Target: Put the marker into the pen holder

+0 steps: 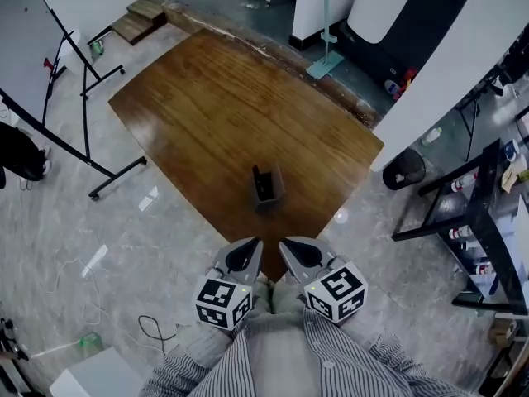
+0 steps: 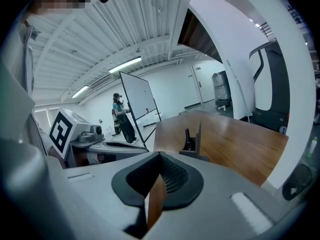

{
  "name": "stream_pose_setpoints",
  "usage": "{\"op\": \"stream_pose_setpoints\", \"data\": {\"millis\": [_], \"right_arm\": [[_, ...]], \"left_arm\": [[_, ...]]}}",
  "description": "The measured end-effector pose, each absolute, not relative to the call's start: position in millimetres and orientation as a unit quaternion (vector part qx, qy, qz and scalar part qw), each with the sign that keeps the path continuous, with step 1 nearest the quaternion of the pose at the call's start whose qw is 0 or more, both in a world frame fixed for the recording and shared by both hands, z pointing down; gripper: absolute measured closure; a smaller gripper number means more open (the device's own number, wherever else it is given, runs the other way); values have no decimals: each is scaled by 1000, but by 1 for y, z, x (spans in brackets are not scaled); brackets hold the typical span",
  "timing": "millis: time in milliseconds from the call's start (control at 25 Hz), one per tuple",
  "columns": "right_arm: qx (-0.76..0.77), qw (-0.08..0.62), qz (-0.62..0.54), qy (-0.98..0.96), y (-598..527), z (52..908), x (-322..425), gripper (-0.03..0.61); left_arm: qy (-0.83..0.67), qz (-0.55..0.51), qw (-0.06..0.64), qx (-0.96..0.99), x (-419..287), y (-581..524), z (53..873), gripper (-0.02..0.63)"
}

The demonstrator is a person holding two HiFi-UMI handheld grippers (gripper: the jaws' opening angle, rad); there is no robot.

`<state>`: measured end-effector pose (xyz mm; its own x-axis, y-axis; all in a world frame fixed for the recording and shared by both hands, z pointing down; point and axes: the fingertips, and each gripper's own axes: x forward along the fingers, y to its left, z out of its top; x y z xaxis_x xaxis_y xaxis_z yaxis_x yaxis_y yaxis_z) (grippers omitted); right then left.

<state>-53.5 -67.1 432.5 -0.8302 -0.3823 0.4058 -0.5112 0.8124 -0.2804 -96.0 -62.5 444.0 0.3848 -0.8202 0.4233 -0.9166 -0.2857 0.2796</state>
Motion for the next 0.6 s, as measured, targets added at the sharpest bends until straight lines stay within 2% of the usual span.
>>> {"op": "stream_pose_setpoints", "data": {"millis": [600], "right_arm": [[227,177,194,-938,-66,435,-57,580]], "left_arm": [[-520,84,262,809,-87,-62,442,606]]}}
